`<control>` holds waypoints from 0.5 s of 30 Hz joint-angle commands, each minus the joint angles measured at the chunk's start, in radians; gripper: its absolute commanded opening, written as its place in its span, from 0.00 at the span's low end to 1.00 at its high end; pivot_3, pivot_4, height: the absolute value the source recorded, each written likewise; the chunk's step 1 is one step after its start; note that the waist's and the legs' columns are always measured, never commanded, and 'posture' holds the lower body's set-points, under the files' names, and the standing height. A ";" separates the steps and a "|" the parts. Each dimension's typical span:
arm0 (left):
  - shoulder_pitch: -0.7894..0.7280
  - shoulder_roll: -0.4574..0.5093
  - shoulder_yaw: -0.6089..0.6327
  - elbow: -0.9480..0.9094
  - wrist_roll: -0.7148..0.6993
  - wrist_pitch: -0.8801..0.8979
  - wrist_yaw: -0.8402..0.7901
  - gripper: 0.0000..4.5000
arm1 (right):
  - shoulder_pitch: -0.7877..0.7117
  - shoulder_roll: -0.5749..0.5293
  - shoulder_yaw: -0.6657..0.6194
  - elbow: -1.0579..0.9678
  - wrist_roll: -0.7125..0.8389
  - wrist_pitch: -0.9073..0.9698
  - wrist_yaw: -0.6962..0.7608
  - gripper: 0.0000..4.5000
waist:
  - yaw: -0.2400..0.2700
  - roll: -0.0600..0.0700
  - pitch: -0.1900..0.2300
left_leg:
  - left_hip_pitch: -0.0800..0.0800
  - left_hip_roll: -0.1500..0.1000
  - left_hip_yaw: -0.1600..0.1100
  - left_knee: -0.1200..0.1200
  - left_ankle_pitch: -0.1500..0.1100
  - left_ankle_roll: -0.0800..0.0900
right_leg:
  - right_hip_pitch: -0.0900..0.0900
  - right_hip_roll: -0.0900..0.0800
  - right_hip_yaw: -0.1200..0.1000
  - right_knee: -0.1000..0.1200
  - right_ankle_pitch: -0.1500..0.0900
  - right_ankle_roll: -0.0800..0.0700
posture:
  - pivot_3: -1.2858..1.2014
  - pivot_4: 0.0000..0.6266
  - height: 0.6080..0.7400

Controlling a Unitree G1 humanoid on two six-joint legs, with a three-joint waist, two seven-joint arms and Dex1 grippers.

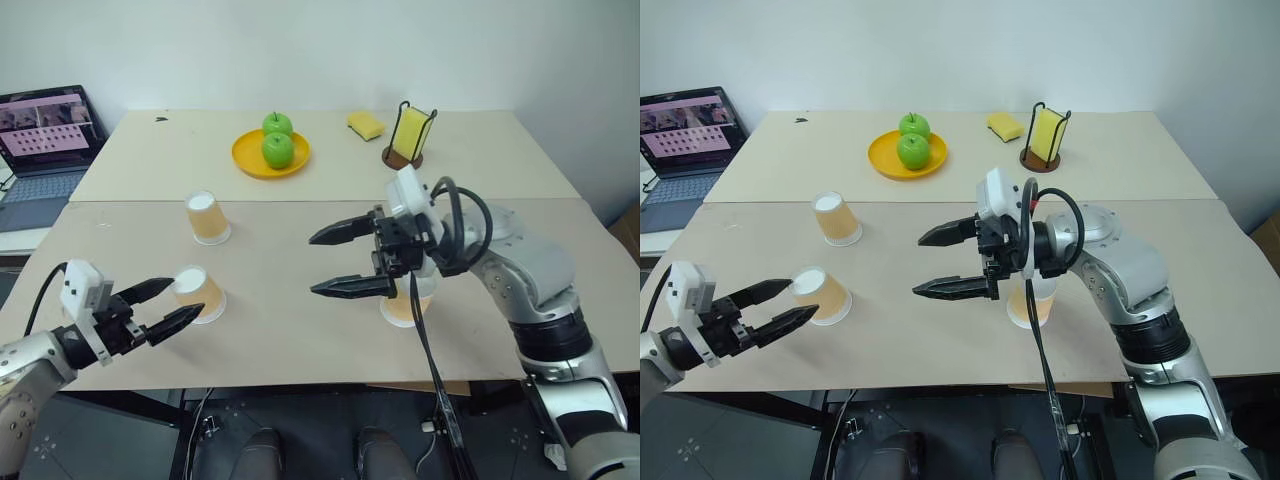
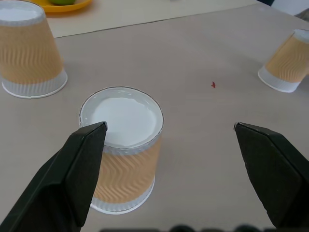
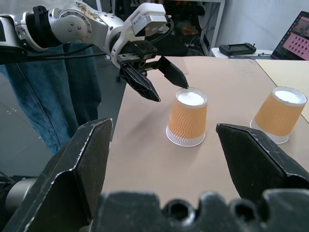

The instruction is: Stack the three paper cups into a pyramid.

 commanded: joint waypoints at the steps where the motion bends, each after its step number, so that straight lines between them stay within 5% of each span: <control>1: -0.038 0.029 0.001 0.070 0.049 -0.032 -0.034 1.00 | -0.018 0.007 -0.011 -0.017 -0.007 -0.021 0.000 0.91 | 0.000 0.000 0.000 | 0.000 0.000 0.000 0.000 0.000 0.000 | 0.000 0.000 0.000 0.000 0.000 0.000 | 0.52 0.24 0.94; 15: -0.162 0.071 -0.014 0.056 0.042 0.022 -0.091 1.00 | 0.050 0.012 0.050 -0.010 -0.121 -0.058 -0.015 0.91 | -0.001 0.000 0.000 | -0.001 0.000 0.000 0.000 0.000 0.000 | -0.001 0.000 0.000 0.000 0.000 0.000 | 0.52 0.24 0.94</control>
